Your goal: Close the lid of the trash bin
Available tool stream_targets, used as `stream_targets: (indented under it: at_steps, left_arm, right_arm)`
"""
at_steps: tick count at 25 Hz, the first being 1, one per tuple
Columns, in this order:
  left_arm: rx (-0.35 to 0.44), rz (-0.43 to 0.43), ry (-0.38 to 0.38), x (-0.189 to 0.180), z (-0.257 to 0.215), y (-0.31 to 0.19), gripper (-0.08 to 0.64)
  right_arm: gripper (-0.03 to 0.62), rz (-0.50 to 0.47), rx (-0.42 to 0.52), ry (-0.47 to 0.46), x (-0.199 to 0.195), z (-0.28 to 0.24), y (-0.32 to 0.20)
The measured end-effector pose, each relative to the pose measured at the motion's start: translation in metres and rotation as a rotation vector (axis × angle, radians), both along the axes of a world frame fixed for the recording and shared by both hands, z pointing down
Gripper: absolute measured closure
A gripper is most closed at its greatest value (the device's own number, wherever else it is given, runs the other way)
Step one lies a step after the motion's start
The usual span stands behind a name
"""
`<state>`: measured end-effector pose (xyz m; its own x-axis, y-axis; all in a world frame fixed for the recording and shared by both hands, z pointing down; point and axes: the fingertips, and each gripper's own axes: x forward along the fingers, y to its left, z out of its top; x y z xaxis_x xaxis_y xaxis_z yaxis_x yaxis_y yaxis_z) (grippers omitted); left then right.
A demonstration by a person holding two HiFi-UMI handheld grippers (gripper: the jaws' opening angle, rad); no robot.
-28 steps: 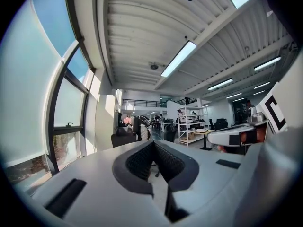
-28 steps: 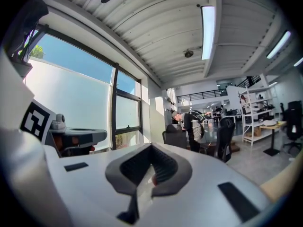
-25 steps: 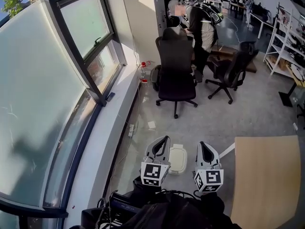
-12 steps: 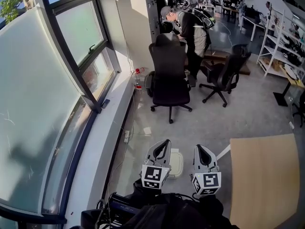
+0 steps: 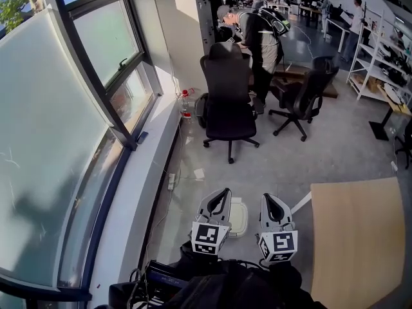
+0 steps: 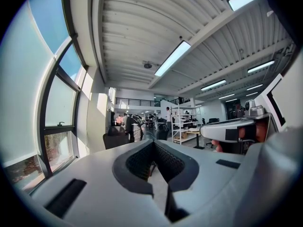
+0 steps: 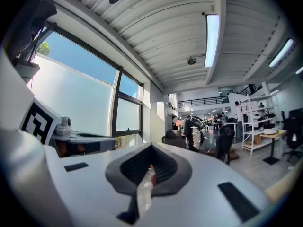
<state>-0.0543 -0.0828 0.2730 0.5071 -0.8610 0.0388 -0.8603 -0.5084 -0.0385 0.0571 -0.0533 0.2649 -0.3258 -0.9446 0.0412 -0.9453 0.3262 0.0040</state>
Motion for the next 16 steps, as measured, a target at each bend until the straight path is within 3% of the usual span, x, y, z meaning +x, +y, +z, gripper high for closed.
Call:
stream_targets:
  at_steps: [16]
  left_arm:
    - [-0.020,-0.003,-0.006,0.004,0.016,-0.005,0.557]
  right_arm:
    - [0.589,-0.007,-0.018,0.007,0.003,0.014,-0.003]
